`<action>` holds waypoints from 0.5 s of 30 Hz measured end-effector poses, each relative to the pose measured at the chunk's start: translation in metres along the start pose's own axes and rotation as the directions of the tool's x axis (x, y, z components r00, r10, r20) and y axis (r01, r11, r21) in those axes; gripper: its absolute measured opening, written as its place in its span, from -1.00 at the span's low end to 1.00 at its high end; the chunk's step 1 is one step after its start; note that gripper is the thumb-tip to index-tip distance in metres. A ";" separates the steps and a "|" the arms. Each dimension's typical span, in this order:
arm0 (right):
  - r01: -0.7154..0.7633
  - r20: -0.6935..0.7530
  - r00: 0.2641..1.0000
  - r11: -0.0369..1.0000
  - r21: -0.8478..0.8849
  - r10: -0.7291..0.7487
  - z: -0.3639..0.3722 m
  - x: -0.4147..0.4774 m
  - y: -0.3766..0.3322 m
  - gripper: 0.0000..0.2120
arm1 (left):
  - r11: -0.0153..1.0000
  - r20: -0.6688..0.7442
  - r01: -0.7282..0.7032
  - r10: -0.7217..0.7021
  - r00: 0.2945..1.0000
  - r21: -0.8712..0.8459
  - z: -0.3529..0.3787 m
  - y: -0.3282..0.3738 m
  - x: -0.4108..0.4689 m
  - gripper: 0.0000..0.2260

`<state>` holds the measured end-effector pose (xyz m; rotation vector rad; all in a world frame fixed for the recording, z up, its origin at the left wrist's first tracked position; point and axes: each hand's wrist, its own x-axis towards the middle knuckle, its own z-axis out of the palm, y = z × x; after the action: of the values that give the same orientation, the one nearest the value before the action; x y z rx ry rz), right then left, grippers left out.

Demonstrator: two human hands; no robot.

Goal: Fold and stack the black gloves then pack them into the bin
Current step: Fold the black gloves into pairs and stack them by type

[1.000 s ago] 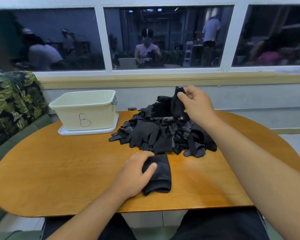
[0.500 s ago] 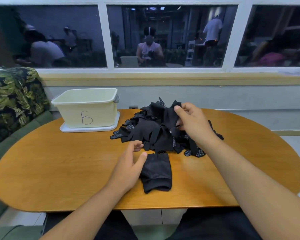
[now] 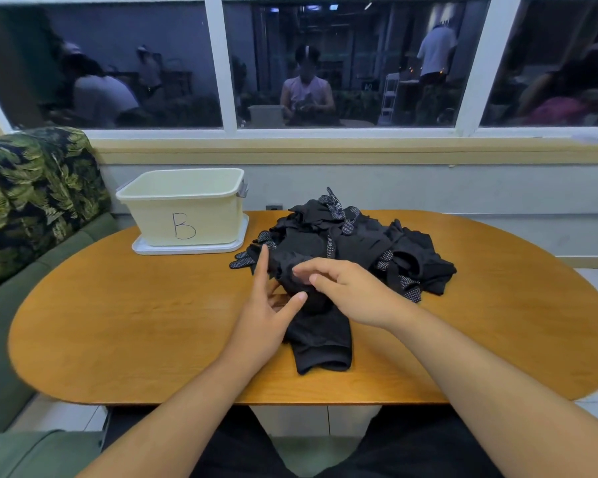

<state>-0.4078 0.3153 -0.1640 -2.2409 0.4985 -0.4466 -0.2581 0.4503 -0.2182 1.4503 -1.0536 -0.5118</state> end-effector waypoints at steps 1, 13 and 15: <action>0.020 0.016 1.000 0.998 -0.055 -0.019 -0.004 -0.001 0.000 -0.64 | 1.000 -0.010 -0.002 0.002 1.000 0.029 -0.001 0.001 0.000 -0.14; 0.031 -0.044 0.989 0.486 -0.874 -0.142 -0.045 0.005 0.057 -0.26 | 0.984 -0.014 -0.019 0.022 1.000 0.177 -0.005 -0.006 0.003 -0.63; 0.067 -0.023 0.977 0.405 -0.912 -0.213 -0.043 0.011 0.063 -0.26 | 0.988 -0.019 -0.016 0.019 1.000 0.155 -0.005 -0.005 0.002 -0.64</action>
<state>-0.4313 0.2443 -0.1826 -3.3829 0.7507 -0.4737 -0.2513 0.4507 -0.2211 1.5779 -1.1086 -0.4091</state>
